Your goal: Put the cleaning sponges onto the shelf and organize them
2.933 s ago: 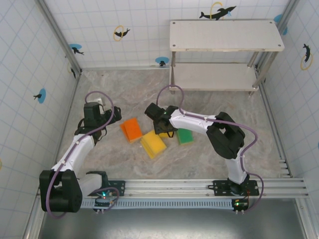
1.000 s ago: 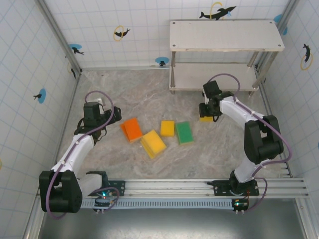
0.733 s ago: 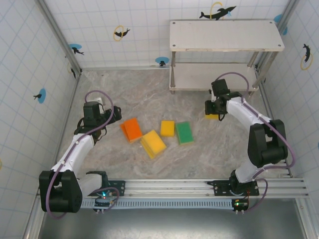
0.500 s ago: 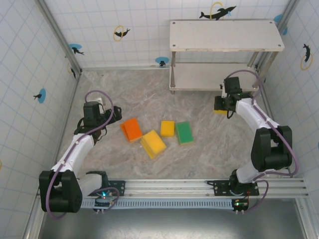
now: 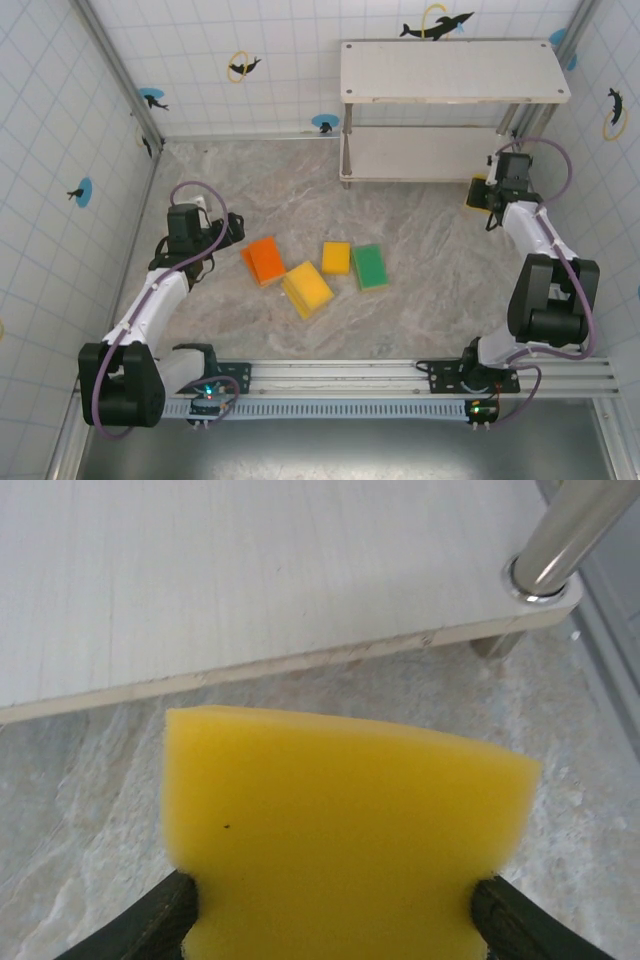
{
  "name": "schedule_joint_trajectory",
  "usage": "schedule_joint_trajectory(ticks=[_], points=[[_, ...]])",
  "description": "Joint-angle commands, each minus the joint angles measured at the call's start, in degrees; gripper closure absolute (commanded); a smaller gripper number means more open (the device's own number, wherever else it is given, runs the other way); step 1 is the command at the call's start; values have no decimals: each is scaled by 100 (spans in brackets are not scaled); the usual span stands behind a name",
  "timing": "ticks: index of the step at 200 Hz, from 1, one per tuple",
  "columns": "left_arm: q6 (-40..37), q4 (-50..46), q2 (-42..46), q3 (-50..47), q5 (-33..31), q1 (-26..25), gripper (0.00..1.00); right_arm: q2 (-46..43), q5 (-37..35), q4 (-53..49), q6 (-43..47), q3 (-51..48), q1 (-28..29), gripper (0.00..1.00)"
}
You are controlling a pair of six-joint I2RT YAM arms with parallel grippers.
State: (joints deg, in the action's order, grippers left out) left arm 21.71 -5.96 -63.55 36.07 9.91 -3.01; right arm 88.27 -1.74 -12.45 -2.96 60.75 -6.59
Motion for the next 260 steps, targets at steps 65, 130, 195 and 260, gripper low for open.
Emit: schedule_joint_trajectory(ticks=[65, 130, 195, 260], points=[[111, 20, 27, 58, 37, -35, 2, 467, 262, 1599, 452, 62, -191, 43], [226, 166, -60, 26, 16, -32, 2, 993, 579, 2361, 402, 202, -374, 43], [318, 386, -231, 4, 167, -31, 2, 1315, 626, 2684, 408, 372, -409, 43], [261, 523, -447, 216, 256, -40, 2, 1377, 646, 3020, 316, 324, -475, 44]])
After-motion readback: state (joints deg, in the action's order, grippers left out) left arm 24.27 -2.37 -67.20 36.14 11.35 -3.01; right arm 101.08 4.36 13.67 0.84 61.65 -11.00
